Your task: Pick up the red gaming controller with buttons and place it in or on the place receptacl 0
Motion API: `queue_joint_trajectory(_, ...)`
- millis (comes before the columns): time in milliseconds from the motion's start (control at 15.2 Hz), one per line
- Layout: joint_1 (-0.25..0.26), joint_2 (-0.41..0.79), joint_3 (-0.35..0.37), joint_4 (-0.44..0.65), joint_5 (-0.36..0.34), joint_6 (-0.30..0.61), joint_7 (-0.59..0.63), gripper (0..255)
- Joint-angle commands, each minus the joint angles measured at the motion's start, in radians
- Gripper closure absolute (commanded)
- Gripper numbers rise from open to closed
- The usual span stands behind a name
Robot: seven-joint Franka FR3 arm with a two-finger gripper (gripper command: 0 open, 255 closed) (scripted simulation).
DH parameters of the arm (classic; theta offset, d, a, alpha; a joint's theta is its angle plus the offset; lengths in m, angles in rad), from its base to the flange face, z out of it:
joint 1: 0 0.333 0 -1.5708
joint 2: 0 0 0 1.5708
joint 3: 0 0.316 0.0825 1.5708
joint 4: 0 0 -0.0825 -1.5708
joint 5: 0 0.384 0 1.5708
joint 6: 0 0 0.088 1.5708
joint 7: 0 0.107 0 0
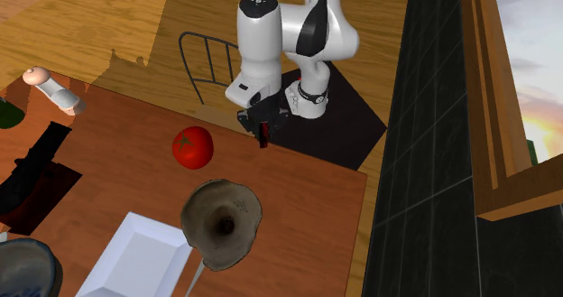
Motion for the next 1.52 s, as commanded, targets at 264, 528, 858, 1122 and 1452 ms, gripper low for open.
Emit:
queue_joint_trajectory(264, 0.006, -0.029, 0.03, 0.06, 0.024, -0.089, -0.001, 255)
queue_joint_trajectory(528, 0.012, -0.04, 0.049, 0.106, 0.04, -0.146, -0.003, 255)
queue_joint_trajectory(858, 0.02, -0.047, 0.07, 0.167, 0.059, -0.214, -0.005, 255)
queue_joint_trajectory(1122, 0.027, -0.047, 0.085, 0.219, 0.073, -0.266, -0.007, 255)
queue_joint_trajectory(1452, 0.088, 0.128, 0.023, 0.342, 0.1, -0.204, -0.036, 255)
